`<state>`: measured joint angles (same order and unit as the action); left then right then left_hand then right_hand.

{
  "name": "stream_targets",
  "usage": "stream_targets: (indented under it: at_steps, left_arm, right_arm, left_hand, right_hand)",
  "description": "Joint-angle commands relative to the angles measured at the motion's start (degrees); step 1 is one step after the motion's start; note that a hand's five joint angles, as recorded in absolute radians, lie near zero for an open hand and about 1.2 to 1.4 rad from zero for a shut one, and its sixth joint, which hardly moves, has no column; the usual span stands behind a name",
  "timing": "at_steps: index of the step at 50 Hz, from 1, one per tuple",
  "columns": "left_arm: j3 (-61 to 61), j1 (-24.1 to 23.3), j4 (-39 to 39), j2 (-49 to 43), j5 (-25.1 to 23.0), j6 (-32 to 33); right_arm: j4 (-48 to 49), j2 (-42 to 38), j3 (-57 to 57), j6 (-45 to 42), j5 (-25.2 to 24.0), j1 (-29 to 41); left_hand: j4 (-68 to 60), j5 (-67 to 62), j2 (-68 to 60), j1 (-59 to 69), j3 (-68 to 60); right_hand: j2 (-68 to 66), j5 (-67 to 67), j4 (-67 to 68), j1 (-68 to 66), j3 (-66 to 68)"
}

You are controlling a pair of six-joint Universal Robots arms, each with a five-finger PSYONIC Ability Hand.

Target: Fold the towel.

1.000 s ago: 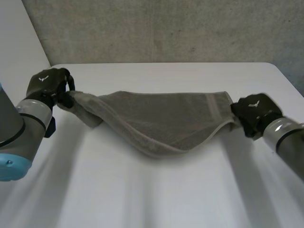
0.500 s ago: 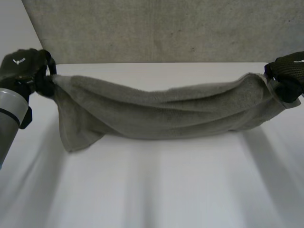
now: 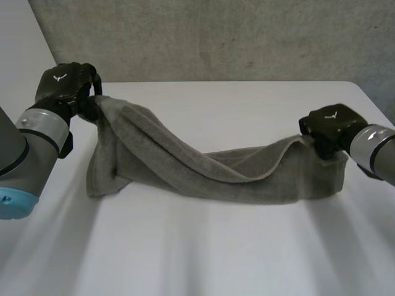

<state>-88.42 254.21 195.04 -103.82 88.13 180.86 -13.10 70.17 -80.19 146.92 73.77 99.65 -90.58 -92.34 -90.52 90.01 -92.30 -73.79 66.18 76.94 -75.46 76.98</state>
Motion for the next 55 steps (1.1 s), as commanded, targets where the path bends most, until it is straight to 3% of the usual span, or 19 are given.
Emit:
stream_targets:
  at_steps: [1, 10, 15, 18, 24, 32, 39, 46, 55]
  left_arm:
    - [2.5, 0.4, 0.2, -1.5, -0.2, 0.3]
    - [17.4, -1.7, -3.2, -9.8, 0.5, 5.6]
    - [29.8, -3.9, -4.3, -9.4, 0.4, 5.5]
    - [36.1, -4.0, -4.8, -8.8, 0.5, 5.5]
    - [41.3, -3.9, -8.4, -9.8, 1.4, 5.5]
    - [32.7, -2.2, -12.1, -13.5, 2.4, 5.3]
    - [13.5, 0.4, -4.9, -13.6, 1.0, 6.1]
    - [3.8, 2.8, -2.3, -12.5, -3.0, 9.4]
    - [-5.9, 7.1, -1.8, -6.0, -7.6, 19.3]
  right_arm:
    - [0.3, 0.5, 4.0, -0.7, -0.3, 0.0]
    - [8.2, -6.6, 15.2, -0.7, 1.6, 1.2]
    - [24.6, -2.4, 17.4, -0.4, 3.9, 1.5]
    - [29.5, 0.4, 17.1, -0.5, 3.8, 2.6]
    - [29.0, 1.0, 16.4, -0.5, 3.4, 2.8]
    - [17.1, -0.8, 12.1, -0.8, 0.4, 2.4]
    - [1.3, -5.9, 6.5, -6.0, -1.7, 2.4]
    - [-0.9, -5.5, 1.3, -8.3, -1.6, 2.0]
    - [-4.4, 0.0, -4.0, -8.0, -1.2, -0.3]
  left_hand:
    - [10.6, 22.3, 10.5, -10.0, 12.3]
    - [10.6, 22.3, 10.5, -10.0, 12.3]
    - [10.6, 22.3, 10.5, -10.0, 12.3]
    - [10.6, 22.3, 10.5, -10.0, 12.3]
    - [10.6, 22.3, 10.5, -10.0, 12.3]
    - [10.6, 22.3, 10.5, -10.0, 12.3]
    - [10.6, 22.3, 10.5, -10.0, 12.3]
    - [10.6, 22.3, 10.5, -10.0, 12.3]
    - [10.6, 22.3, 10.5, -10.0, 12.3]
  right_hand:
    - [-6.2, 3.8, 3.1, -4.5, 3.0]
    - [-6.2, 3.8, 3.1, -4.5, 3.0]
    - [-6.2, 3.8, 3.1, -4.5, 3.0]
    - [-6.2, 3.8, 3.1, -4.5, 3.0]
    - [-6.2, 3.8, 3.1, -4.5, 3.0]
    - [-6.2, 3.8, 3.1, -4.5, 3.0]
    - [-6.2, 3.8, 3.1, -4.5, 3.0]
    - [-6.2, 3.8, 3.1, -4.5, 3.0]
    - [-6.2, 3.8, 3.1, -4.5, 3.0]
